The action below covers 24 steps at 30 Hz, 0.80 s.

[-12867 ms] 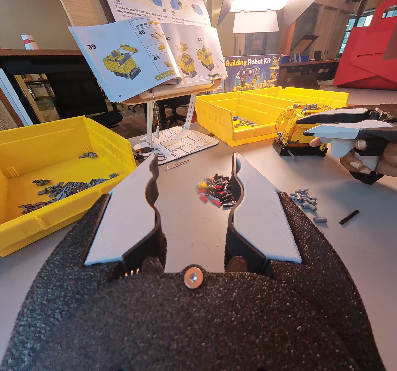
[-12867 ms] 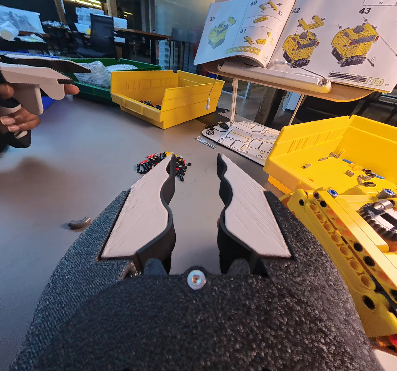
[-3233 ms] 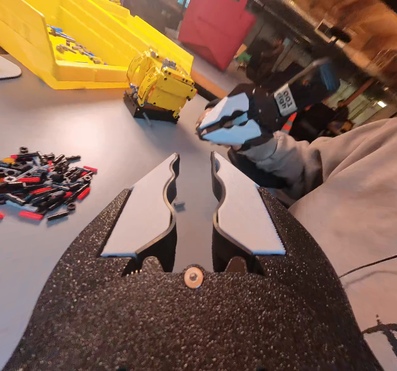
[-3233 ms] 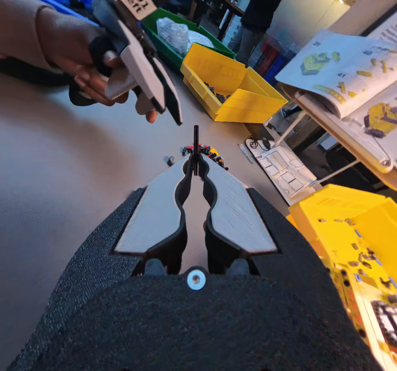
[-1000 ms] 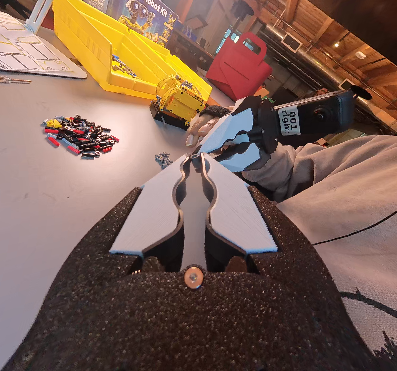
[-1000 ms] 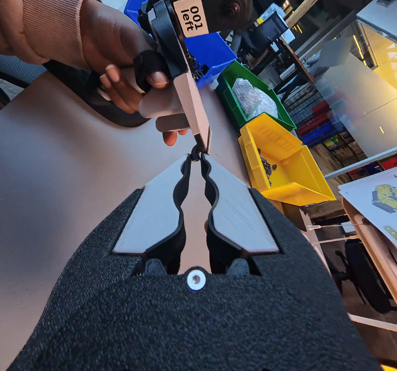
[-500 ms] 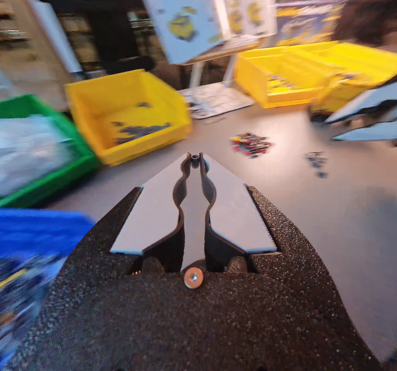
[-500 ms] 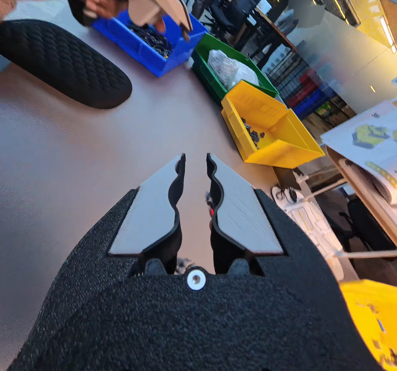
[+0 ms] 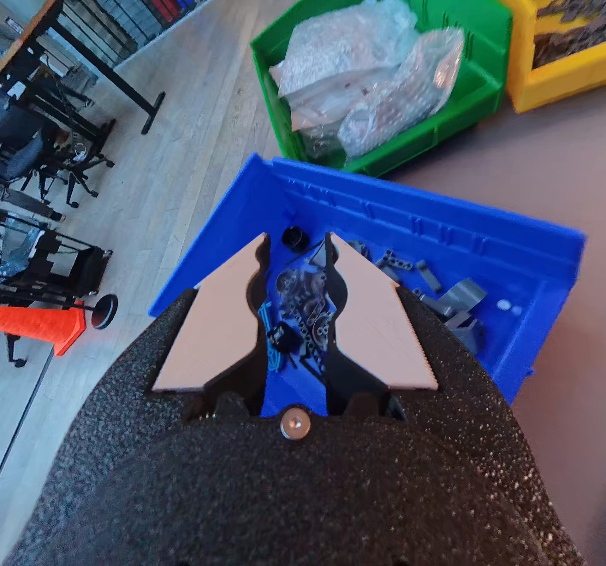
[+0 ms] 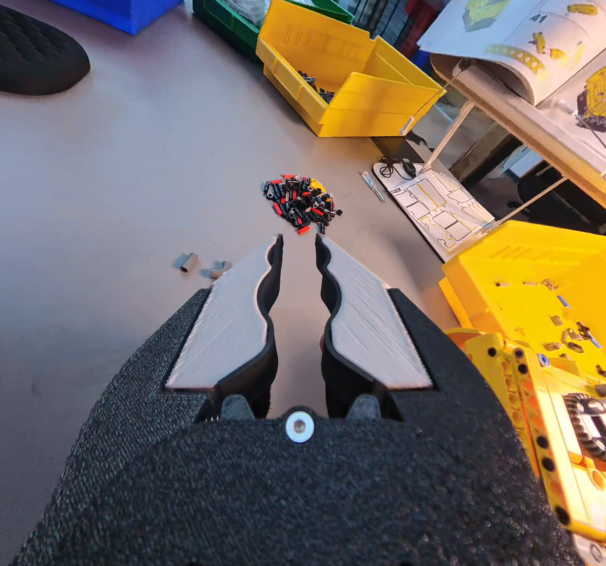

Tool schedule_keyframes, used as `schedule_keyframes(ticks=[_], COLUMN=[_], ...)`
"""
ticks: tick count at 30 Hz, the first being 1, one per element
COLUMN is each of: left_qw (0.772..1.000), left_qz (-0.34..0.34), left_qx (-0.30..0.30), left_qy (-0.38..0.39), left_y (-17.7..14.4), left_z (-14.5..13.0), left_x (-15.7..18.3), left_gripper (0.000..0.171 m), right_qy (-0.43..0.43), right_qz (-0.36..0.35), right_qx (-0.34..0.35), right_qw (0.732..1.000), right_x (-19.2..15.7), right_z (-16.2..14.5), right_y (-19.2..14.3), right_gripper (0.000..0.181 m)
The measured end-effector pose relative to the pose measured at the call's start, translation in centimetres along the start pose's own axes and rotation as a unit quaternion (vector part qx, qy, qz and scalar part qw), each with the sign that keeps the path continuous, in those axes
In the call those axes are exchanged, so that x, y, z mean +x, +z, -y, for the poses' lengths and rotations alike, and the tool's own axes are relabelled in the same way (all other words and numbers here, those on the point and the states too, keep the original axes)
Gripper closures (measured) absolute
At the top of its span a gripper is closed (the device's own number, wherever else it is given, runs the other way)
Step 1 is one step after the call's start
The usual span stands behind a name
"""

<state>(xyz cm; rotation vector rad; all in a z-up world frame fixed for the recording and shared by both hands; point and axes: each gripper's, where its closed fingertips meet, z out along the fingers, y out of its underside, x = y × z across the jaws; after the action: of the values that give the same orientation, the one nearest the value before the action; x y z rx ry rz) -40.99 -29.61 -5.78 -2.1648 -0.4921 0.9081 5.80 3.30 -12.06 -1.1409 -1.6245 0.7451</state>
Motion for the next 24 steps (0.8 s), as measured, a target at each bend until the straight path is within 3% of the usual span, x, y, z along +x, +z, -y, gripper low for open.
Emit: schedule_keyframes(ticks=[4,6,9,12,16,21,24], left_qw=[0.995,0.982,0.936,0.896,0.849,0.796,0.778], left_qz=[-0.053,-0.131,-0.292,-0.387,-0.469,-0.529,-0.542], left_qx=[0.085,0.137,0.193,0.203,0.192,0.184,0.192], left_qy=[0.001,0.005,0.03,0.083,0.148,0.229,0.252], left_y=[-1.2,-2.5,-5.2,-6.3,-6.9,-8.8,-9.1], left_z=[4.3,6.6,8.7,8.8,8.2,7.4,7.4], left_x=[4.9,10.3,20.6,29.1,37.3,43.6,45.9], left_gripper=[0.135,0.135,0.132,0.123,0.119,0.126,0.134], right_qy=[0.006,0.017,0.031,0.034,0.041,0.056,0.056], right_qz=[0.012,0.022,0.054,0.079,0.115,0.112,0.102], right_qx=[-0.021,-0.028,-0.054,-0.085,-0.145,-0.182,-0.21], right_qw=[1.0,0.999,0.997,0.993,0.982,0.975,0.971], right_x=[-0.2,-0.4,-1.3,-2.3,-3.6,-3.2,-2.4], right_z=[-1.2,-1.7,-2.8,-3.7,-5.3,-6.7,-7.7], right_y=[0.3,0.6,1.1,1.5,1.5,1.9,2.2], right_gripper=[0.161,0.159,0.154,0.153,0.142,0.147,0.16])
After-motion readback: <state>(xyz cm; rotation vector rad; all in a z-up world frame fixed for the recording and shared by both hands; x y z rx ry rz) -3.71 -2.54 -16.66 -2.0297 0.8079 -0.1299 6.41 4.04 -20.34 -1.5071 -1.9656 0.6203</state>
